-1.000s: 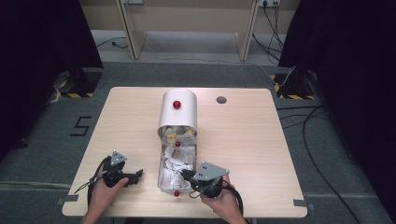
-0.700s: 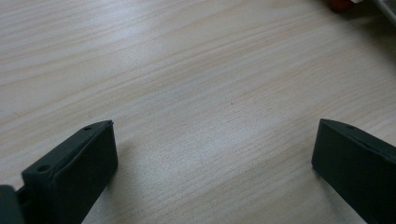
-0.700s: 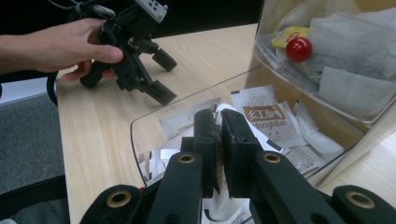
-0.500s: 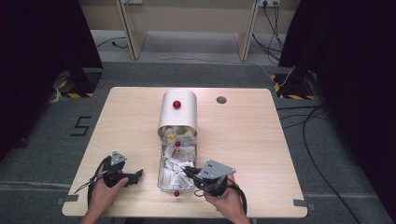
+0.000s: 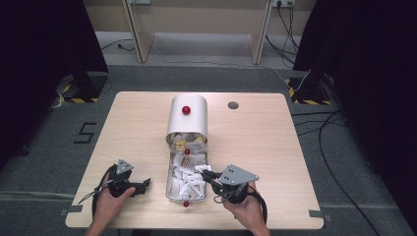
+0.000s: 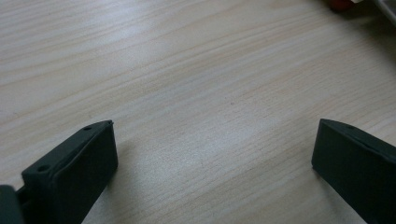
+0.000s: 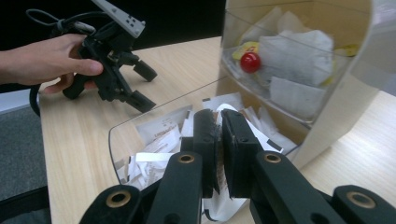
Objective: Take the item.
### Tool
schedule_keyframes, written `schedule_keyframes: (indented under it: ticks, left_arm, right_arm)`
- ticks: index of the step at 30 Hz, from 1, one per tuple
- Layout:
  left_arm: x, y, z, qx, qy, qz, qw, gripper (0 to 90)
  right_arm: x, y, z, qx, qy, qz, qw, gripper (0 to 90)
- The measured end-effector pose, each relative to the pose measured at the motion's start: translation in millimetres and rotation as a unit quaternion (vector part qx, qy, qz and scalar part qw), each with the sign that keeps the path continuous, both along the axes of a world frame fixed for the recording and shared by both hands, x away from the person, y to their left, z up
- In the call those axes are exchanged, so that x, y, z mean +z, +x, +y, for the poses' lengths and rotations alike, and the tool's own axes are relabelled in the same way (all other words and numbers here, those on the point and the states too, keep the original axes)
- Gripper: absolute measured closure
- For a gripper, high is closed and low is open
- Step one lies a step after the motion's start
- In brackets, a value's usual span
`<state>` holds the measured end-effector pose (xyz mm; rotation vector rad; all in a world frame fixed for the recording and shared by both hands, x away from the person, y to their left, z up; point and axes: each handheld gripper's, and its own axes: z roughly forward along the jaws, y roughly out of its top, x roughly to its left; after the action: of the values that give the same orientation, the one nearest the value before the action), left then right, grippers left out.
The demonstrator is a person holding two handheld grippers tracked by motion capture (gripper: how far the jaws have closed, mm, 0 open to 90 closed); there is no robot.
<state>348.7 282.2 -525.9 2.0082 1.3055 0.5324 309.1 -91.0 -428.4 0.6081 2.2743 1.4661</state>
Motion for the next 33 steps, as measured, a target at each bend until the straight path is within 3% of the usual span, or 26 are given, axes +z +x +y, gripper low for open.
schedule_keyframes:
  ticks: [18,33]
  left_arm:
    - [0.0,0.0,0.0,0.0,0.0,0.0,1.0,0.0]
    - [-0.1,0.0,-0.1,0.0,-0.001,0.0,1.0,0.0]
  right_arm:
    - [9.4,7.4,-28.8,-0.042,0.012,-0.011,0.999,85.2]
    - [11.3,10.9,-42.7,-0.062,0.015,-0.014,0.9979,85.2]
